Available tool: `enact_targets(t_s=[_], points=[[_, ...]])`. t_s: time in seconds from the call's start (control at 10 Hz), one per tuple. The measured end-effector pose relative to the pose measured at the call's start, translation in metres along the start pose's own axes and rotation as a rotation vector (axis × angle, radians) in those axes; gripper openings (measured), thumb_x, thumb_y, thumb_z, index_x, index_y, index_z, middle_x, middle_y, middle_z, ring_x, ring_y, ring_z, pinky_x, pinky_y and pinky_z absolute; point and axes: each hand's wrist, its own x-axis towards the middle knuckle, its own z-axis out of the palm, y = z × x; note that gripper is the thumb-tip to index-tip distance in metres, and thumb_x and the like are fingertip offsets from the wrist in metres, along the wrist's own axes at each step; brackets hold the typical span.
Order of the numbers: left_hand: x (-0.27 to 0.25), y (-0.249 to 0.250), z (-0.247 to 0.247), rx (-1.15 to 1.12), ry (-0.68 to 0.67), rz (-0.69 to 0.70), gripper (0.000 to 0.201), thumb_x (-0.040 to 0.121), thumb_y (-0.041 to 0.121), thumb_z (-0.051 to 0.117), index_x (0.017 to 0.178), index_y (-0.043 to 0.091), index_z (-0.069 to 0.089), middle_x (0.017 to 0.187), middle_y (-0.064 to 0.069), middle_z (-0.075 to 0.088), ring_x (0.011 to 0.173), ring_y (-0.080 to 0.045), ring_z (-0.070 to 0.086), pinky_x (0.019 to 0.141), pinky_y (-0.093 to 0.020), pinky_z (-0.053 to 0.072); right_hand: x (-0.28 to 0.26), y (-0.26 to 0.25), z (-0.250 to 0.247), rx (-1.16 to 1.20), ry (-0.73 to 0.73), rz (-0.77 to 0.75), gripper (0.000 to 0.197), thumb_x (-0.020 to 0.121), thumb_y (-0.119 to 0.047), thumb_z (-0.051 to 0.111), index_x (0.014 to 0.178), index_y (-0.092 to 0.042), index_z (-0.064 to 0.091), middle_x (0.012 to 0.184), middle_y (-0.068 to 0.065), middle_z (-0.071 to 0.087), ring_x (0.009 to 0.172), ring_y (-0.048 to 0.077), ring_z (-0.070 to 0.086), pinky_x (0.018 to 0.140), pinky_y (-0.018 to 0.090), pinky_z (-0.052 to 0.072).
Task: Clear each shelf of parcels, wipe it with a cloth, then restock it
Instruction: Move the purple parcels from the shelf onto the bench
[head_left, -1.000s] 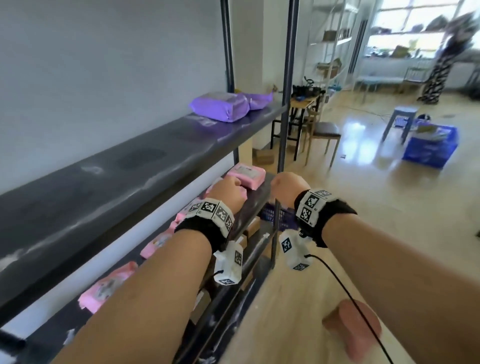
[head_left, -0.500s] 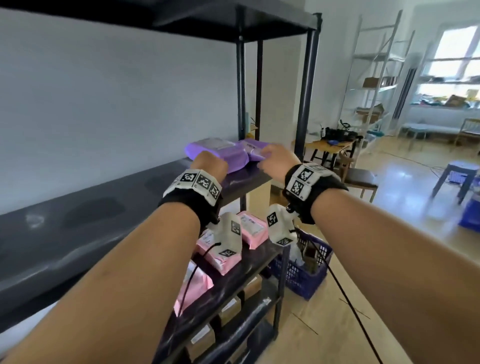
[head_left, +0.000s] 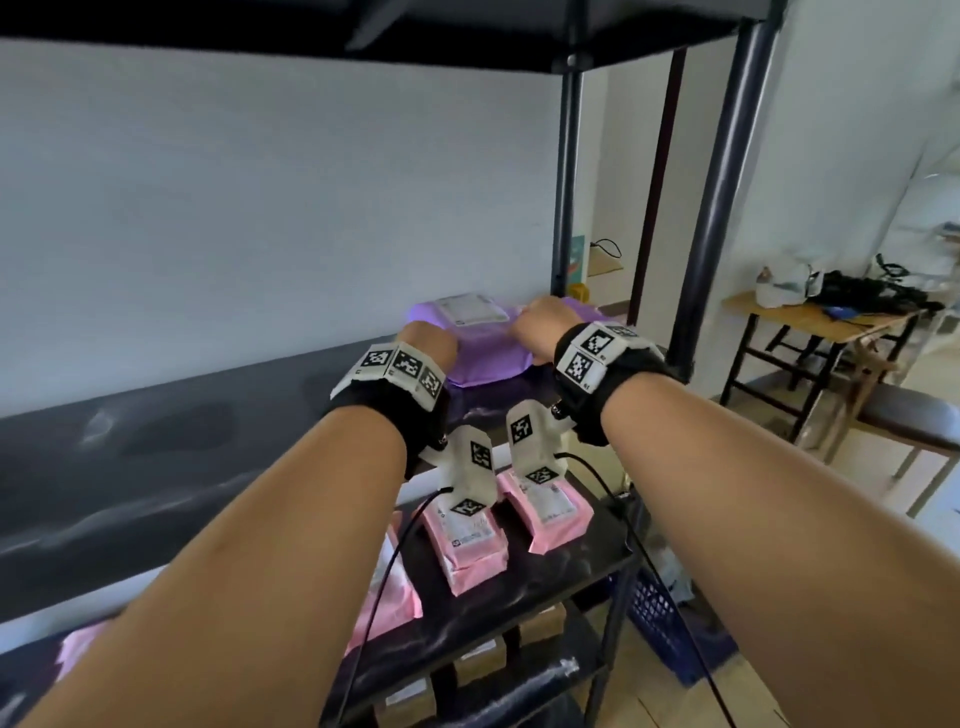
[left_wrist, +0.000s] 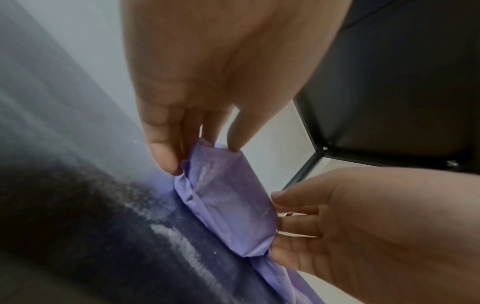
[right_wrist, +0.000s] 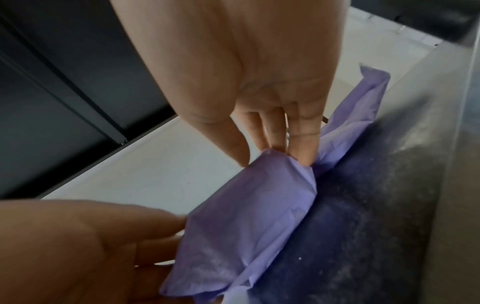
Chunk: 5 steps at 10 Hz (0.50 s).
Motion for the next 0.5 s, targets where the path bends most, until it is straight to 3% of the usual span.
enact_targets(t_s=[0.1,0.2,0.3,0.4,0.5], points=[[-0.003,0.004,-0.003,-0.091,0.090,-0.014,0.039,0.097,0.030,0.048,0.121,0.000,0.056,0.110,-0.022,0.060,0.106,-0.034,0.059,0.076,-0.032,0.042,0.009,0.001,0.001,0.000,-0.015,-0.022,0.036,0.094,-0.015,0.051,0.125,0.002,0.058,0.126,0.021,0.059,0.117,0.035,0.057,0.090,0.033,0.049],[0.002,-0.004,-0.004,-0.098,0.136,-0.056,0.038,0.094,0.030,0.055,0.116,-0.001,0.058,0.113,-0.019,0.063,0.104,-0.032,0.062,0.074,-0.032,0.044,0.003,-0.002,0.001,0.032,0.003,-0.026,0.034,0.091,-0.016,0.055,0.120,0.000,0.062,0.120,0.019,0.063,0.112,0.034,0.060,0.084,0.034,0.051],[-0.008,-0.013,-0.012,-0.249,0.113,-0.061,0.039,0.088,0.025,0.064,0.116,-0.002,0.061,0.116,-0.017,0.065,0.102,-0.029,0.064,0.087,-0.036,0.054,-0.019,-0.011,0.001,-0.071,0.044,-0.146,0.025,0.096,-0.014,0.053,0.115,-0.001,0.063,0.110,0.014,0.065,0.104,0.030,0.063,0.077,0.031,0.046],[-0.023,-0.020,-0.027,-0.199,0.156,-0.006,0.028,0.086,0.024,0.063,0.103,0.003,0.068,0.080,-0.007,0.066,0.069,-0.022,0.060,0.064,-0.026,0.051,-0.036,-0.025,0.001,0.373,0.126,-0.074,0.017,0.089,-0.010,0.056,0.096,0.001,0.066,0.094,0.018,0.069,0.091,0.032,0.067,0.081,0.038,0.055],[-0.053,-0.039,-0.054,-0.194,0.232,0.050,0.009,0.079,0.013,0.064,0.087,0.013,0.067,0.073,-0.005,0.061,0.069,-0.024,0.057,0.063,-0.025,0.045,-0.067,-0.049,0.013,0.232,0.163,-0.174,0.022,0.085,-0.014,0.059,0.065,-0.009,0.054,0.065,0.008,0.056,0.065,0.025,0.055,0.064,0.033,0.046]])
